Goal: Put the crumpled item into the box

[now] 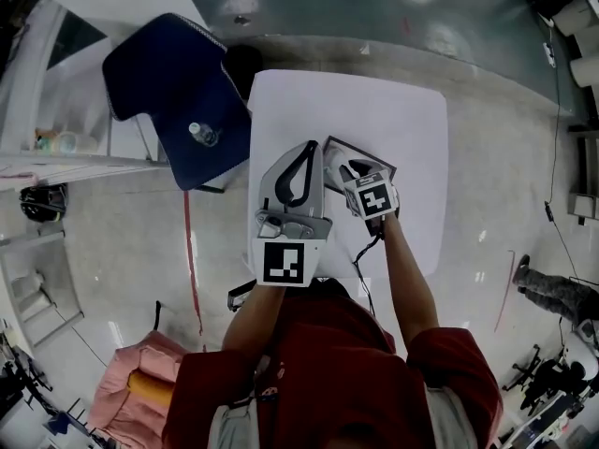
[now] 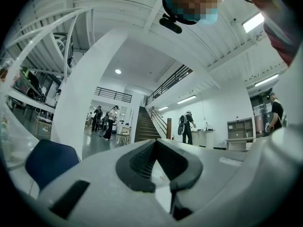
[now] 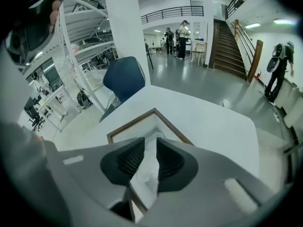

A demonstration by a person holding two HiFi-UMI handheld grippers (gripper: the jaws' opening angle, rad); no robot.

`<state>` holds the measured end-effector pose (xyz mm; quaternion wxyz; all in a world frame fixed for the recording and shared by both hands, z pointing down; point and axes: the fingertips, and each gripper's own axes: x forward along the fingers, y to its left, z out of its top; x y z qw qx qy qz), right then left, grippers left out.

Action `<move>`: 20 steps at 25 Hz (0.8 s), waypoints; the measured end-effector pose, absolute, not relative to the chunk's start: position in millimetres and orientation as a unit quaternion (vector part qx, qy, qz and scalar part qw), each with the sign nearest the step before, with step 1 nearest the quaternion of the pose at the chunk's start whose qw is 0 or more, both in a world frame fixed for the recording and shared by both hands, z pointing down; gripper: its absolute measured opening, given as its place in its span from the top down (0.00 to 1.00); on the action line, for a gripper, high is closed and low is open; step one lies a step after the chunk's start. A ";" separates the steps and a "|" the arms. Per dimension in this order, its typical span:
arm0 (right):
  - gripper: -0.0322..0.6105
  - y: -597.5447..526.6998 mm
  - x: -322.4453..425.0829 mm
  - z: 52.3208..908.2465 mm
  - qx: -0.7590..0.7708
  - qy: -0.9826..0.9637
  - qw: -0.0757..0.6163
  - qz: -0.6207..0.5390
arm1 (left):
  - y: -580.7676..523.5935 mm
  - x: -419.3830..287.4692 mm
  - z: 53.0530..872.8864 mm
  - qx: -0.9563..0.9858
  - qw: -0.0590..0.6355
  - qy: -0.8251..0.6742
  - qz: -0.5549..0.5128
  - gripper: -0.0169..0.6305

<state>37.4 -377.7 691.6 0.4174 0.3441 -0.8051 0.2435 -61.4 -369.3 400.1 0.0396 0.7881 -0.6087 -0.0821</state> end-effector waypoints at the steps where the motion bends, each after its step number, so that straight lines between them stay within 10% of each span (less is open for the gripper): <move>1: 0.82 -374.9 38.2 684.1 0.348 -0.808 0.409 0.241 | -365.4 -59.6 396.2 0.788 0.038 -0.609 -0.083 0.97; 20: 0.82 -311.9 51.3 505.7 0.425 -0.867 0.224 0.134 | -285.7 -31.4 348.1 0.790 -0.010 -0.609 -0.073 0.97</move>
